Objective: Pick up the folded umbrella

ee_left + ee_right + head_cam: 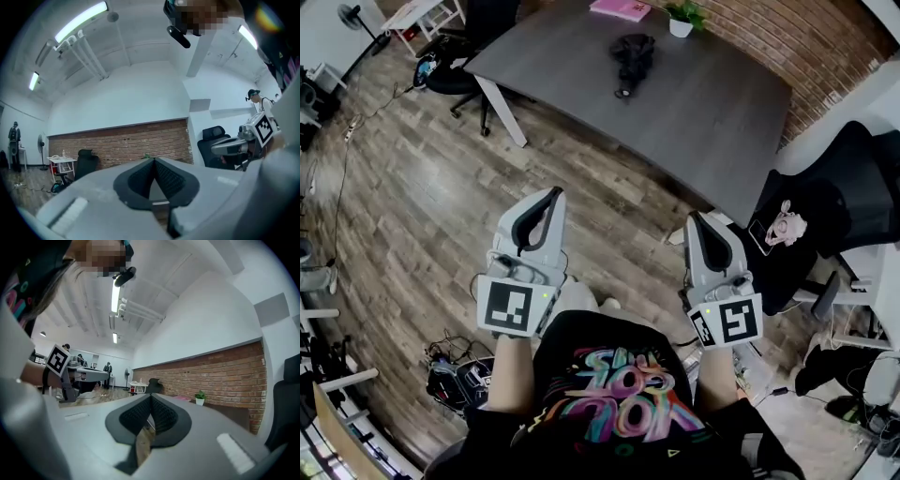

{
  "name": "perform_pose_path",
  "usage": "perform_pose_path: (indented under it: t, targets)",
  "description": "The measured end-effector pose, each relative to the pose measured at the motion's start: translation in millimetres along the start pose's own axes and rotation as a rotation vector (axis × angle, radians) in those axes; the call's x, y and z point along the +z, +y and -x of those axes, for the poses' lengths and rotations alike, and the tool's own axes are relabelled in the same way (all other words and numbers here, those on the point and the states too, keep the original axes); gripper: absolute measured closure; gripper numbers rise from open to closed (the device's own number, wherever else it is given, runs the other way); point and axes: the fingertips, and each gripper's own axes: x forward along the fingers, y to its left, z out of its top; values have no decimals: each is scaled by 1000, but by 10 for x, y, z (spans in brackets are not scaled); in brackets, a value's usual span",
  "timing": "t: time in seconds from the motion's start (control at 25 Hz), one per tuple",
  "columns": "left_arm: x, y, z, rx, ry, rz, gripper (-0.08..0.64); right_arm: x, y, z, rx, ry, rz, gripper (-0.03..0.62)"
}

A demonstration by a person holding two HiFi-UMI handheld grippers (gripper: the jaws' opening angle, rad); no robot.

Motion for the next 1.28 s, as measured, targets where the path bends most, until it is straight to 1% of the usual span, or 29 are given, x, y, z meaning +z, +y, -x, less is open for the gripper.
perform_pose_path:
  t: [0.24, 0.4, 0.6, 0.92, 1.2, 1.28]
  targets:
    - [-90, 156, -102, 19, 8, 13, 558, -127, 10, -209, 30, 20, -24, 592]
    - [-154, 370, -332, 9, 2, 23, 558, -173, -22, -503, 29, 33, -20, 592]
    - [-216, 791, -749, -6, 8, 46, 558, -208, -116, -1063, 21, 52, -20, 592]
    - [-262, 1621, -1356, -22, 16, 58, 558, -130, -225, -2034, 4, 59, -10, 592]
    - [-316, 2123, -1659, -49, 11, 45, 558, -172, -308, -2533, -39, 76, -7, 592]
    - [-344, 2219, -1710, -57, 10, 52, 558, -177, -313, -2629, -52, 76, -4, 592]
